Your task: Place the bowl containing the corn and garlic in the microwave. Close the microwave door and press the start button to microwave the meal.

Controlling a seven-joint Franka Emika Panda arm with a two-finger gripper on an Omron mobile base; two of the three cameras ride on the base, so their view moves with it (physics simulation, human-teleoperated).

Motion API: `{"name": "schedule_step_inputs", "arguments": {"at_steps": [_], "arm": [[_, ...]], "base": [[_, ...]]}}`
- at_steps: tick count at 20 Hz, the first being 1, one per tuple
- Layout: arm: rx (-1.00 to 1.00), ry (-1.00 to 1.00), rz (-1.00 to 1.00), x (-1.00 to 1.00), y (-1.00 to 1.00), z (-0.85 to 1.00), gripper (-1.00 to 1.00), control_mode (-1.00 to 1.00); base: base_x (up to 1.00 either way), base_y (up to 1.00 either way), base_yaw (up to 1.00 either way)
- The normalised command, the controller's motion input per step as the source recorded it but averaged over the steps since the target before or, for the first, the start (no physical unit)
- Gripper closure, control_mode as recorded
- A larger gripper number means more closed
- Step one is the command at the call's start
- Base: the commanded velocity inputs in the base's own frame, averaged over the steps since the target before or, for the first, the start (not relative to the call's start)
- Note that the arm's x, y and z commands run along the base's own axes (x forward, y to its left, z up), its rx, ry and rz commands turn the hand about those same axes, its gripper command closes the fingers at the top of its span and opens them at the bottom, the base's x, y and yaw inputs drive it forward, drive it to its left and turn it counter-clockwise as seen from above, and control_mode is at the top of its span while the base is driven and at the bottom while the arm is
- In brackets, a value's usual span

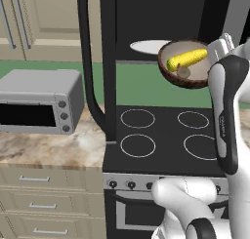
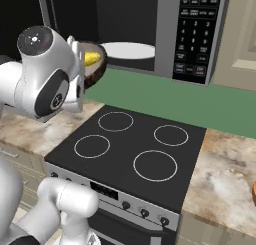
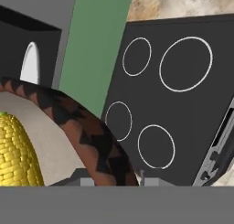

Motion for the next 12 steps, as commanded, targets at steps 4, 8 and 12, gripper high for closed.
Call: {"name": "schedule_step_inputs", "arguments": {"at_steps": [4, 8, 12], "arm": [[0.13, 0.00, -0.09, 0.24, 0.05, 0.11, 1.00, -1.00], [0.06, 0.00, -0.08, 0.37, 0.12, 0.00, 1.00, -1.00], [0.00, -0.01, -0.06, 0.43, 0.04, 0.00, 1.00, -1.00]], "base": [[0.00, 0.00, 0.00], [0.00, 0.00, 0.00], [0.00, 0.00, 0.00]]}}
